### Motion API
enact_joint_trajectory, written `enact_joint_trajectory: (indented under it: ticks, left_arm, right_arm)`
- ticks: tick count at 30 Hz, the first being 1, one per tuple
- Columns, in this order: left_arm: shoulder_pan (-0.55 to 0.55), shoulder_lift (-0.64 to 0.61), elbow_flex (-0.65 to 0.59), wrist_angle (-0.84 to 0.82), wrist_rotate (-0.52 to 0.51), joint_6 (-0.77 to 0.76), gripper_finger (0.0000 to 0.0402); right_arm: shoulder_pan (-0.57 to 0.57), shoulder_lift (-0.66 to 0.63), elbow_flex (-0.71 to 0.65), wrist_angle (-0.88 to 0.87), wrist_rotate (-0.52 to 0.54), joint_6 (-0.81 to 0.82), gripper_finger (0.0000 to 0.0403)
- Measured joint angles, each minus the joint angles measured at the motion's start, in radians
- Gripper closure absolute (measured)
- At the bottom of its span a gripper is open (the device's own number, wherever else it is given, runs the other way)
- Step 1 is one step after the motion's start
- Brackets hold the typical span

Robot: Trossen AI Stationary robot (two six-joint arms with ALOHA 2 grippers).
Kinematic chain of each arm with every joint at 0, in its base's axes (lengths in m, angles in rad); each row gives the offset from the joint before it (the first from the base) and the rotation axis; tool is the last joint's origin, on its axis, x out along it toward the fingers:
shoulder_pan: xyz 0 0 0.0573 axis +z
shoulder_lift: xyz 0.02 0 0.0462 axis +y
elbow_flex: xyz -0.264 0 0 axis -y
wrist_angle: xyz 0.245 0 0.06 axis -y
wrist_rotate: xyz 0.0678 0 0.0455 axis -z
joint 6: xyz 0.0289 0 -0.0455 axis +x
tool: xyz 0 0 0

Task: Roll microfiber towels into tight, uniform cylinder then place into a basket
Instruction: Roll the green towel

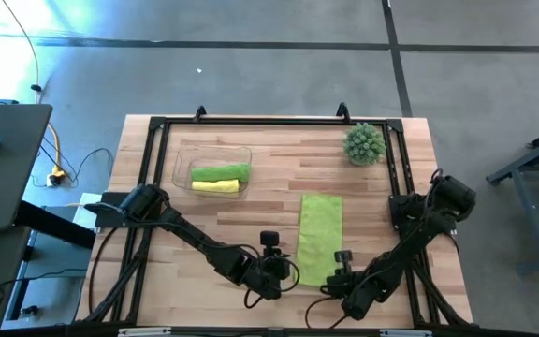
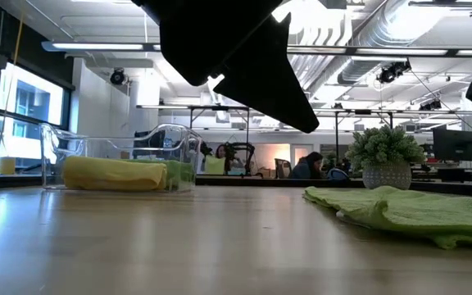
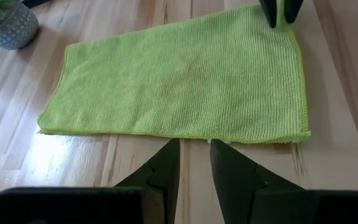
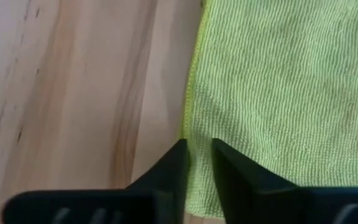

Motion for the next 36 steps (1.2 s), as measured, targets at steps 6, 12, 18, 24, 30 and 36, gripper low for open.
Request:
enact_joint_trajectory:
  ticks: [6, 12, 18, 24, 30, 36]
  left_arm:
    - [0.000, 0.000, 0.000, 0.000, -0.001, 0.003, 0.0323]
    - [0.000, 0.000, 0.000, 0.000, -0.003, 0.003, 0.0323]
    - [0.000, 0.000, 0.000, 0.000, -0.004, 0.004, 0.0323]
    - [0.014, 0.000, 0.000, 0.001, 0.107, 0.045, 0.0323]
    - [0.039, 0.000, 0.000, 0.009, 0.252, 0.120, 0.0323]
    - [0.069, 0.000, 0.000, 0.006, 0.430, 0.144, 0.0323]
  right_arm:
    - [0.000, 0.000, 0.062, -0.094, -0.003, 0.001, 0.0396]
    - [0.005, -0.001, 0.154, -0.236, -0.006, 0.049, 0.0401]
    - [0.025, -0.002, 0.170, -0.301, -0.086, 0.188, 0.0398]
    - [0.065, -0.002, 0.170, -0.321, -0.136, 0.177, 0.0353]
    - [0.093, -0.002, 0.161, -0.288, -0.046, 0.010, 0.0261]
    - [0.099, -0.002, 0.060, -0.169, 0.027, -0.057, 0.0232]
